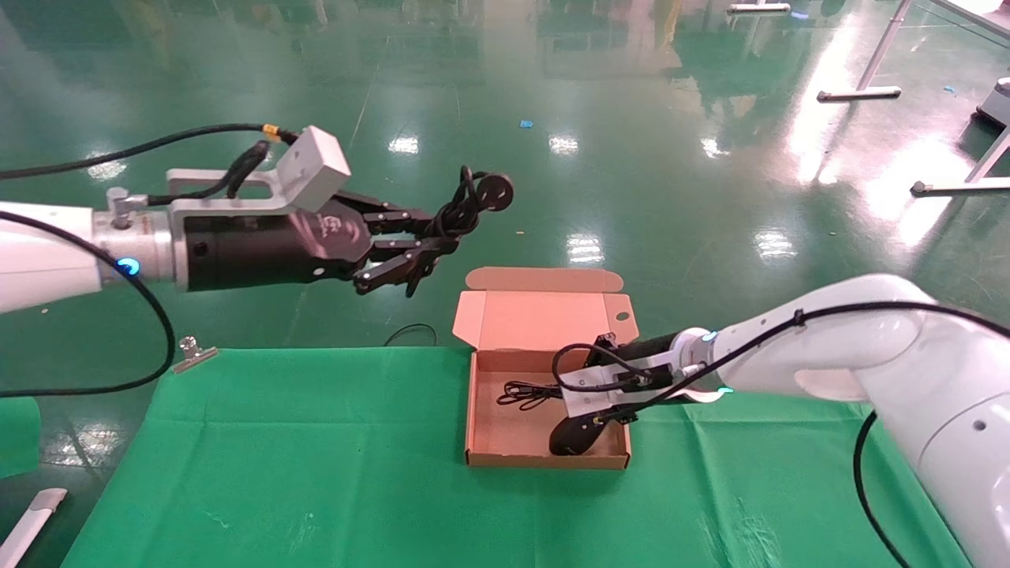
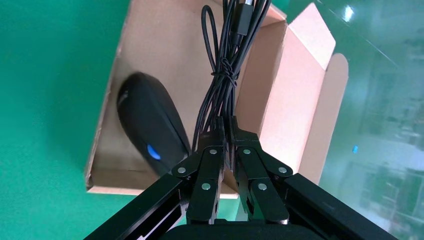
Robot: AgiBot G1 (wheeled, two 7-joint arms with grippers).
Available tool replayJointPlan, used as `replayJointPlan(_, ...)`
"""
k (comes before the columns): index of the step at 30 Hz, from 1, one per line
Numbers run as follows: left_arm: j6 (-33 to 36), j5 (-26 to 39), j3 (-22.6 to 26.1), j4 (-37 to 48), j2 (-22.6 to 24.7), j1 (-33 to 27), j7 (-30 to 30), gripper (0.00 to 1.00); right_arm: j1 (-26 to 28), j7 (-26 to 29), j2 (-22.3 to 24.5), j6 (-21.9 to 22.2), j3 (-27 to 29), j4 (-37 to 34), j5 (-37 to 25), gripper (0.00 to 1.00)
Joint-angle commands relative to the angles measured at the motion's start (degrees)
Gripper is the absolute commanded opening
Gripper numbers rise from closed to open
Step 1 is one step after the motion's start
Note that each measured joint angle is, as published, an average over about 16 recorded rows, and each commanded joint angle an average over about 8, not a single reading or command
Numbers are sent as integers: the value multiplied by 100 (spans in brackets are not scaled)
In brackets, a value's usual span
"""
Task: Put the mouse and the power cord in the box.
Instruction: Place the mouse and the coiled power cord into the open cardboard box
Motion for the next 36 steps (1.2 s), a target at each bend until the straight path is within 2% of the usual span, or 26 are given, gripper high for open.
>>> replayJointPlan(1,-102,-2,2,-208,54,71,-85,0,-64,-139,-43,173,19,-94,72,0)
replayJointPlan(3,-152,27,21,-333,81,152,-173,0,-133,-204,-50,430,13,-93,123,3)
replayJointPlan(4,-182,43,31,-391,95,192,-216,0,-167,-234,-52,550,8,-85,149,11)
replayJointPlan(10,-502,155,117,-743,225,373,-395,0,-298,-380,-52,943,-49,-22,322,86)
replayJointPlan(11,-568,179,136,-807,257,394,-408,0,-307,-397,-51,958,-62,-21,351,95)
replayJointPlan(12,-633,205,155,-868,291,412,-419,0,-315,-411,-50,966,-75,-24,380,100)
replayJointPlan(23,-1059,481,352,-1349,637,489,-482,0,-414,-350,63,840,153,-353,1096,100)
replayJointPlan(28,-1216,629,454,-1525,867,622,-434,0,-172,-543,337,686,248,-599,1243,100)
replayJointPlan(32,-1412,720,578,-1961,1058,984,-396,0,277,-912,798,157,221,-625,1190,100)
replayJointPlan(36,-1641,719,907,-2792,1135,1528,-506,0,756,-1253,1305,-467,195,-626,1140,100)
